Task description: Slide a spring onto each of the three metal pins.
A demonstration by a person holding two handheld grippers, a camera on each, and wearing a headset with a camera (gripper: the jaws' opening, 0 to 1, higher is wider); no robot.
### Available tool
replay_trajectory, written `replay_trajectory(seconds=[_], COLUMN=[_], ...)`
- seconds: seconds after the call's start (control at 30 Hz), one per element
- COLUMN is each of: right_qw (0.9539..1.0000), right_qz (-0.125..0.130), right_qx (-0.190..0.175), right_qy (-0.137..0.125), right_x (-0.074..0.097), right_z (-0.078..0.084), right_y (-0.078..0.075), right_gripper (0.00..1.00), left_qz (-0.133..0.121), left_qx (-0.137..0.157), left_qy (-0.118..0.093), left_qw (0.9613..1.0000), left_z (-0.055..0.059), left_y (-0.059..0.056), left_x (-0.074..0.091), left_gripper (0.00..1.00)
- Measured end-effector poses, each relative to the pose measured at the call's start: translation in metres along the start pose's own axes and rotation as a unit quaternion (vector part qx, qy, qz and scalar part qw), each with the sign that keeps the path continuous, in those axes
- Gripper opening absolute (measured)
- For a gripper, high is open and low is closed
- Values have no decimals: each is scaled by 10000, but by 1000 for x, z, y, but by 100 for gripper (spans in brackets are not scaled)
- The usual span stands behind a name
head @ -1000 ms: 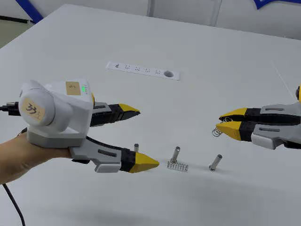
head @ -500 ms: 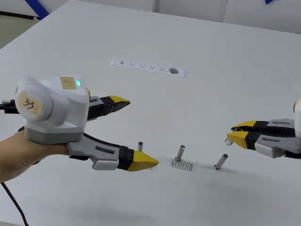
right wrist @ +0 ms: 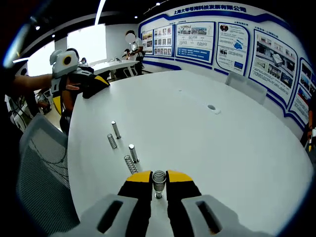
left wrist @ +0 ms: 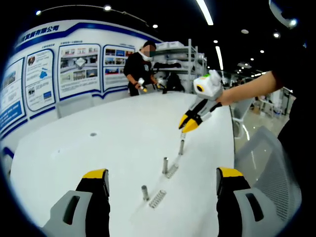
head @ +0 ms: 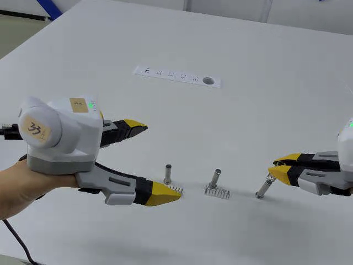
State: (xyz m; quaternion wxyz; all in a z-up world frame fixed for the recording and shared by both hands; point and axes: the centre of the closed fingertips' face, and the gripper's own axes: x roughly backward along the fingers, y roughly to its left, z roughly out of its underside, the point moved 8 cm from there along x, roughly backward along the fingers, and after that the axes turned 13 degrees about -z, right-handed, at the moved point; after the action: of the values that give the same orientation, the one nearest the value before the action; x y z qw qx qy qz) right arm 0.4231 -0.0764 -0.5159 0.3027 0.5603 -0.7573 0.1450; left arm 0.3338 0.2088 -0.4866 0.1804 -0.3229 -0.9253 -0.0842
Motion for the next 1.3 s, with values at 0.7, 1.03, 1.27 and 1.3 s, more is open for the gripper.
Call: replay_trajectory(seconds=[0.7,1.03,1.27,1.3], right_qw=[9998,9996,9993,9993], right_qz=[23,81,71,68], right_qx=[-114,-165,-219,-223], right_qy=[176,232,293,300], right_x=[-6,-5,-12,-13], right_z=[1,4,12,14], right_y=[-3,-4,-4,-4], right_gripper=[12,12,12,12], left_qz=[-40,-13,-65,-69], left_qx=[145,208,242,246], left_qy=[-39,-48,-63,-66], left_qw=[9999,9998,9997,9997], left_z=[0,0,0,0], left_y=[5,4,6,6], left_x=[3,3,6,6], left_gripper=[90,89,89,89])
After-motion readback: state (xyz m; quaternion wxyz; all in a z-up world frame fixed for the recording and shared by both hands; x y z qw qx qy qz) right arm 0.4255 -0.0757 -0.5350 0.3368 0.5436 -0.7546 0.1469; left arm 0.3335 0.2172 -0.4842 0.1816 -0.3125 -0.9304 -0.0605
